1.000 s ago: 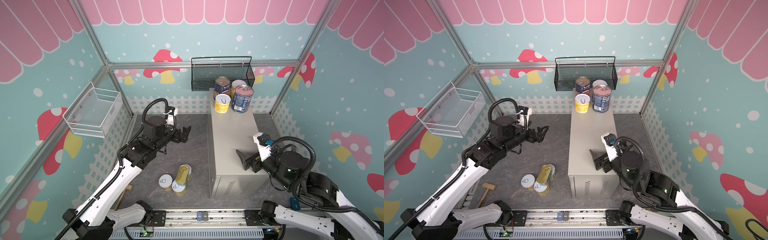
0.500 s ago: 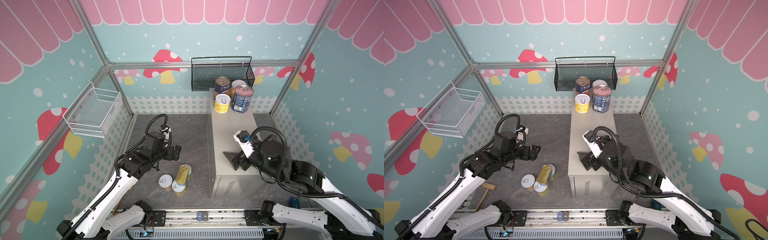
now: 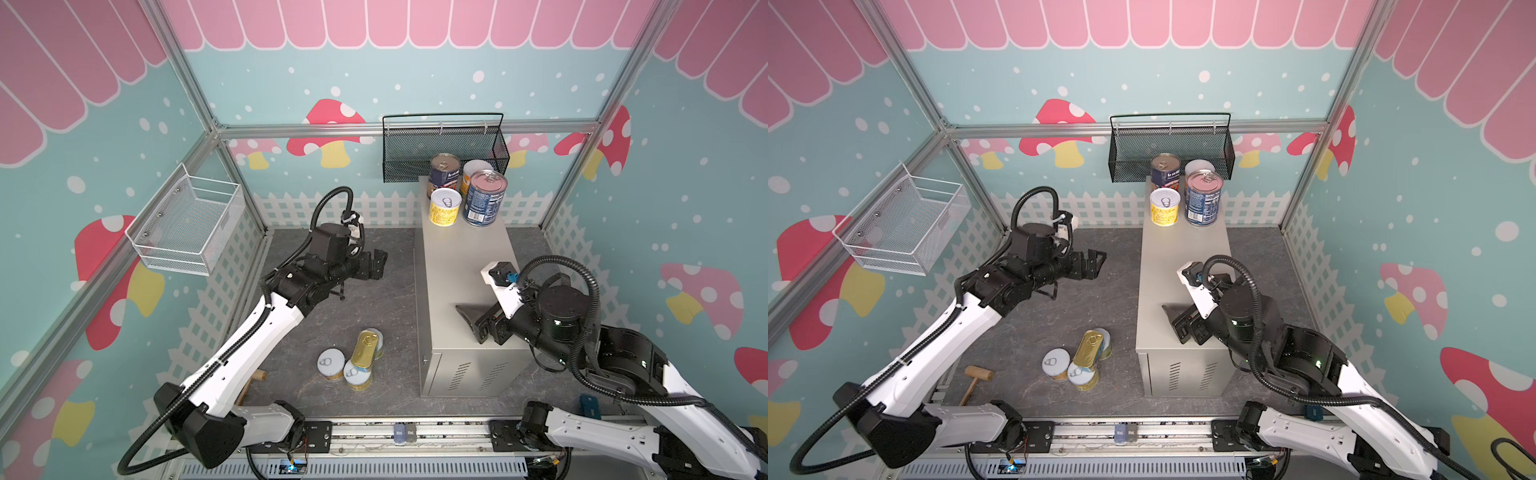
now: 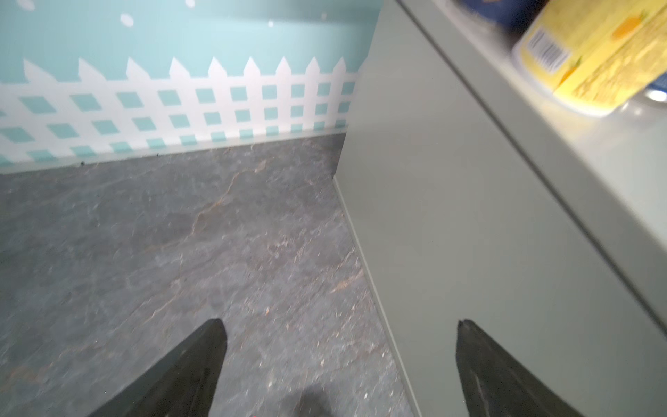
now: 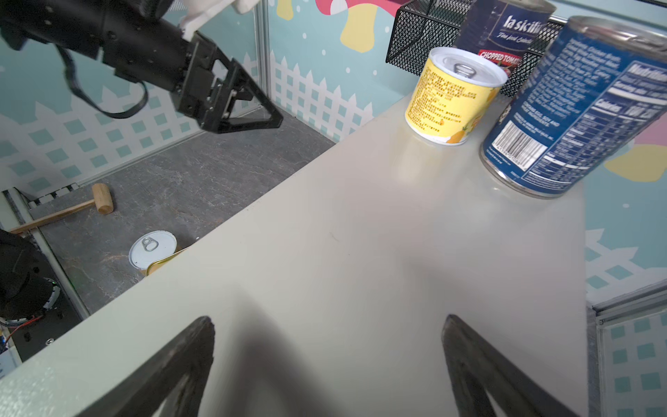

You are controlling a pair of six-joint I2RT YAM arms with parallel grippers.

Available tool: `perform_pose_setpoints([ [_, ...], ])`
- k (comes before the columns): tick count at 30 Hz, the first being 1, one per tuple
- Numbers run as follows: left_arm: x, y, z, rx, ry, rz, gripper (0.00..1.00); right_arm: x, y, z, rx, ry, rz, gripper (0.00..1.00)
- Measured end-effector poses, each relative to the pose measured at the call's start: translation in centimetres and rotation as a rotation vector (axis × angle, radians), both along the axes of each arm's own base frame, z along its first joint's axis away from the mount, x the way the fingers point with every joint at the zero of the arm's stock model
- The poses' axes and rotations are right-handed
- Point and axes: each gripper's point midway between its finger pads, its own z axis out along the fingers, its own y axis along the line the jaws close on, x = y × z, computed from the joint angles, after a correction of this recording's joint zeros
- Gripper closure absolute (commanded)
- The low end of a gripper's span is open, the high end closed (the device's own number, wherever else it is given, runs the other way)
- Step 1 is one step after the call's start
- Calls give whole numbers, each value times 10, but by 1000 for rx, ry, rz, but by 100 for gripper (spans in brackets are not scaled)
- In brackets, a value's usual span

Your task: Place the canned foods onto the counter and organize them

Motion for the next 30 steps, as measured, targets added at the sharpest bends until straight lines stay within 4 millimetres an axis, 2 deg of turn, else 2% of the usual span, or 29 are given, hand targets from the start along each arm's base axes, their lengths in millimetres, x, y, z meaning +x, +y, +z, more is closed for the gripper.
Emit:
perform_pose_setpoints([
  [4,35,-23,16,-35,-45,-16,1,-7,-13,2,32,10,-19,0],
  [10,65,-51,23,-63,-67,-51,1,-16,-34,4,79,19,-51,1],
  [14,73,-64,30,-69,-91,-70,1,-20,-43,-1,88,32,-71,1],
  [21,78,-79,45,-84,-133,-101,1,-18,-42,-19,61,65,-85,1],
  [30,84,-90,30,-73,-106,-117,1,-19,-43,-18,67,63,-85,1],
])
